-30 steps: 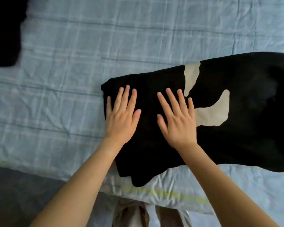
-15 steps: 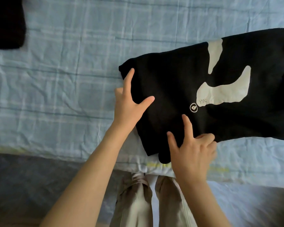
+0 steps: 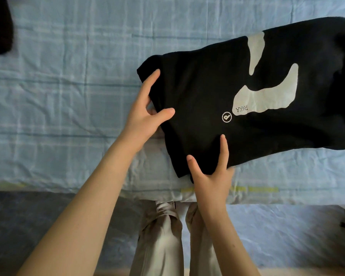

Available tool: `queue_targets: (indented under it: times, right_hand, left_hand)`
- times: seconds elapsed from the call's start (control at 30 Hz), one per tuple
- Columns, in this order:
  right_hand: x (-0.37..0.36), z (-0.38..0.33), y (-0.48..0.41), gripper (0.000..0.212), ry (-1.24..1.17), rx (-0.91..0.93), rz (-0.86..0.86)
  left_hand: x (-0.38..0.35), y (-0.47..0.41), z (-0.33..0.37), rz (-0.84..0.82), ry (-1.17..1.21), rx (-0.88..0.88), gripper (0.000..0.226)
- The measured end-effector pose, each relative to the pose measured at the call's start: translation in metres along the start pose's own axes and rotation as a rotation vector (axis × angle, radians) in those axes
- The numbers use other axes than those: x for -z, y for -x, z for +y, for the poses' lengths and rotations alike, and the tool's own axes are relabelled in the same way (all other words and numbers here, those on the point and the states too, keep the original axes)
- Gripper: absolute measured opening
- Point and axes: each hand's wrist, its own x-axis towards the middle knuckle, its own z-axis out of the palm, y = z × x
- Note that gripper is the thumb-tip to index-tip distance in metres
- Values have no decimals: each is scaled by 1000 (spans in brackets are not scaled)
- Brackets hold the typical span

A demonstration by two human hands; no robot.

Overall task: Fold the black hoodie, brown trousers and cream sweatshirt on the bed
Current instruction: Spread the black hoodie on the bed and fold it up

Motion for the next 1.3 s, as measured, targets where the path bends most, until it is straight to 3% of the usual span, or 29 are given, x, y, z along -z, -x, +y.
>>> queue_targets:
  times: [0.17,0.3,0.4,0.5,0.73,1.07,1.3]
  right_hand:
    - [6,-5,-1,73,-189,67,-28]
    - [3,4,-6,76,-61,101,-13]
    - [-8,10,-3,83,38,82,-9]
    - [-12,5,-4,82,-99,60,-15]
    - [41,-34,-7,76,-282,250,85]
    - [167,-91,-98,76,-342,453,276]
    - [229,-66,-189,72,-375,358,384]
  left_hand:
    - [27,-4,8,58,72,-26,81]
    - [18,-2,-6,22,65,95,72]
    - [3,-1,-8,-19,-84,134,80]
    - [-10,1,-1,-9,-147,79,90]
    - [-29,0,55,53,-29,-134,94]
    - [-170,-66,159,-119,-13,-356,91]
    - [-295,-142,159,-322,-243,-413,86]
